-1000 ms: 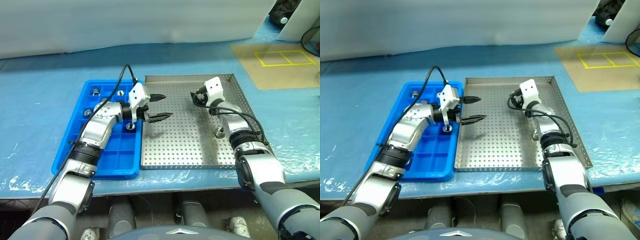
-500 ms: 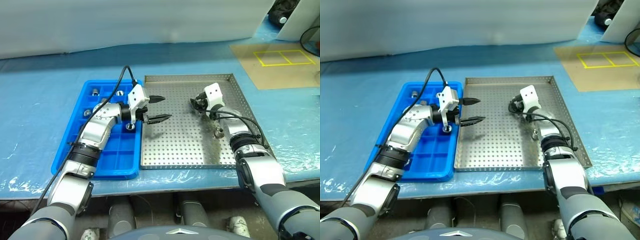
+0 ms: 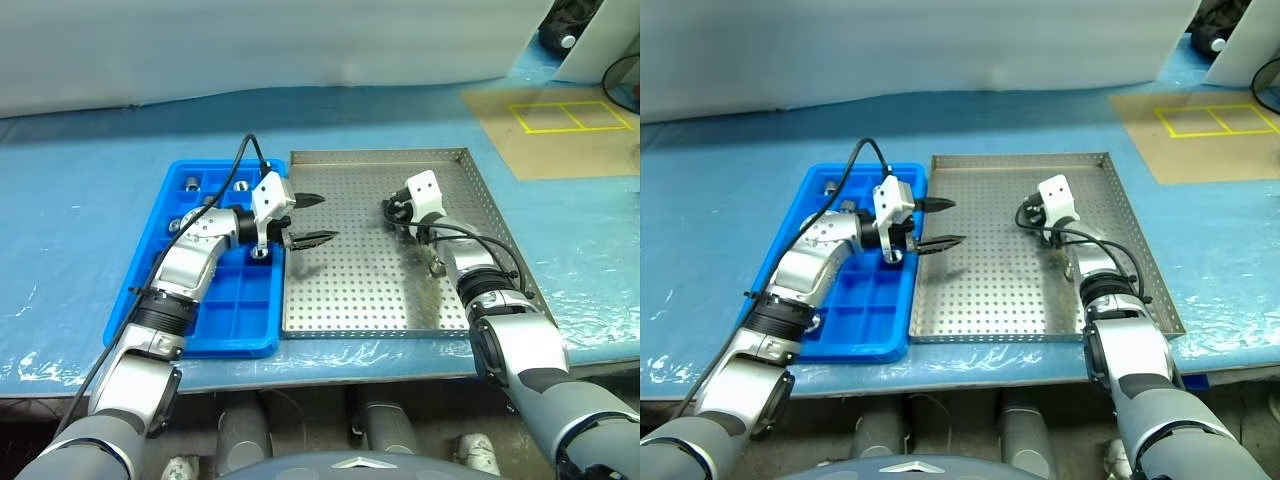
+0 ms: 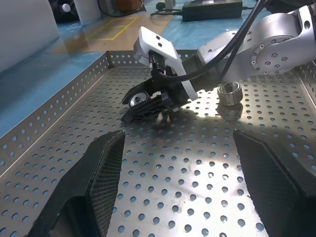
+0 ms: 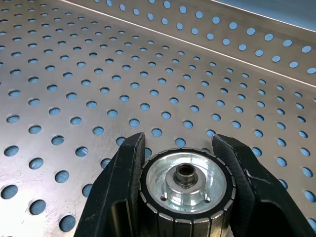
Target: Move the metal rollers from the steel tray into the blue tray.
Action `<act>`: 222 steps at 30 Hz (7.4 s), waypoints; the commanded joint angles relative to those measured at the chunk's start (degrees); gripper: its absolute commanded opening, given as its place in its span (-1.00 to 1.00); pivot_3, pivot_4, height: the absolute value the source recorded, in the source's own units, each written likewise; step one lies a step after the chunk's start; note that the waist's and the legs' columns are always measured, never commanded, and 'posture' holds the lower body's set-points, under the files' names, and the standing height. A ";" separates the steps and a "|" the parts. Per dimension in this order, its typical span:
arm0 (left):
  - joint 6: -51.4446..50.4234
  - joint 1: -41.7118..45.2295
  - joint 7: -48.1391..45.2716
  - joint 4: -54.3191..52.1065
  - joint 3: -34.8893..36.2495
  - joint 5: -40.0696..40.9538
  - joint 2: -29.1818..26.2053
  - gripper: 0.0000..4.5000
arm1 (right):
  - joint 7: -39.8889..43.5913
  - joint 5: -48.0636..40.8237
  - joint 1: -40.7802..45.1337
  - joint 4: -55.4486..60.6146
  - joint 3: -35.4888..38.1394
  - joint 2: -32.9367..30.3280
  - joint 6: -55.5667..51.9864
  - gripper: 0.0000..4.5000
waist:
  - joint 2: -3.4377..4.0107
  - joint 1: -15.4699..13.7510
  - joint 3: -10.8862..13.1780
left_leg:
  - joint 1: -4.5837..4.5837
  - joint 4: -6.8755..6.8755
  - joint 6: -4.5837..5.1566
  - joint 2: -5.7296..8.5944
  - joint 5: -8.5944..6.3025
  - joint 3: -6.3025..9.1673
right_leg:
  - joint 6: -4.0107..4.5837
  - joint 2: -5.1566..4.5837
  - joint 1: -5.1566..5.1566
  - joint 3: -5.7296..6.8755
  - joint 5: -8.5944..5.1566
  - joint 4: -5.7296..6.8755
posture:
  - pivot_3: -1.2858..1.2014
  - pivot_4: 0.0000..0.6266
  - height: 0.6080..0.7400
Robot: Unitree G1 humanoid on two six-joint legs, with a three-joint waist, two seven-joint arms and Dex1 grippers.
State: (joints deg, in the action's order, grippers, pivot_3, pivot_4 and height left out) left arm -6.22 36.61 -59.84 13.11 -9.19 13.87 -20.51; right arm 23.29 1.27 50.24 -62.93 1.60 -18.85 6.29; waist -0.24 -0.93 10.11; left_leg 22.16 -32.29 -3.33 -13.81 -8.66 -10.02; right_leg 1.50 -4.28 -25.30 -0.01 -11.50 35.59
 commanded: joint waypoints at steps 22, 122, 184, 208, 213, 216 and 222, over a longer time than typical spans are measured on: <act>-10.65 -14.41 3.05 -21.78 16.62 7.79 -19.12 0.66 | 33.00 -10.40 -1.93 39.97 -13.00 11.24 -16.35 -0.24 | 0.06 -1.79 0.04 | 0.65 0.22 -0.08 -0.15 0.04 -0.03 | 0.01 0.06 -0.72 0.14 -0.01 -0.07 | 0.07 -0.52 1.00; 5.19 1.95 -9.54 4.32 -2.00 3.11 2.48 0.66 | 12.94 -10.43 -38.96 60.36 3.85 -12.28 -32.39 0.62 | -0.03 3.27 -0.07 | -0.17 -0.12 0.31 0.12 -0.19 0.00 | -0.27 0.07 0.49 -0.17 0.21 -0.70 | -0.27 -0.52 1.00; -20.67 -48.36 10.01 -48.98 36.73 16.68 -24.27 0.66 | 57.72 -11.48 -5.25 44.61 -30.80 9.84 -25.91 -0.25 | -0.03 -8.11 0.00 | -0.06 0.89 -0.17 -0.01 0.07 0.20 | -0.18 -0.01 0.11 0.25 0.13 -0.76 | 0.31 -0.52 1.00; -18.03 -37.45 7.16 -40.82 27.65 15.46 -26.45 0.66 | 54.89 -10.29 -6.15 45.47 -27.33 5.99 -25.73 0.44 | -0.07 -7.72 -0.04 | -0.12 0.91 -0.30 -0.01 0.16 0.20 | -0.15 0.04 0.10 0.25 0.13 -0.69 | 0.20 -0.52 1.00; -15.64 -31.01 4.81 -35.63 22.08 14.06 -25.75 0.66 | 51.89 -11.47 -6.83 47.80 -22.95 2.95 -26.47 0.44 | -0.09 -7.52 -0.05 | -0.12 0.80 -0.31 0.00 0.17 0.20 | -0.14 0.03 0.13 0.22 0.13 -0.61 | 0.12 -0.52 1.00; -13.83 -25.69 2.66 -31.41 17.52 13.11 -24.41 0.66 | 48.80 -12.52 -7.71 49.95 -19.05 0.35 -28.76 0.44 | -0.09 -7.04 -0.05 | -0.15 0.68 -0.33 0.01 0.19 0.19 | -0.14 0.04 0.12 0.16 0.13 -0.47 | 0.05 -0.52 1.00; -10.01 -14.47 -3.92 -22.28 7.63 10.93 -19.11 0.66 | 37.68 -12.65 -13.14 54.74 -9.58 -4.98 -32.19 0.44 | -0.10 -5.14 -0.06 | -0.15 0.15 -0.40 0.03 0.23 0.17 | -0.15 0.05 0.14 -0.03 0.13 -0.13 | -0.07 -0.52 1.00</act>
State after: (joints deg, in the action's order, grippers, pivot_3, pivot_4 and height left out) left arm -18.19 20.38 -61.78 -10.32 -0.13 25.36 -40.00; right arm 63.79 -10.10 37.89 -11.55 -11.05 -23.21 -25.11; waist -0.34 -6.06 10.06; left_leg 22.02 -32.19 -3.73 -13.78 -8.43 -9.86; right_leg 1.35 -4.22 -25.17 -0.07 -11.36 35.50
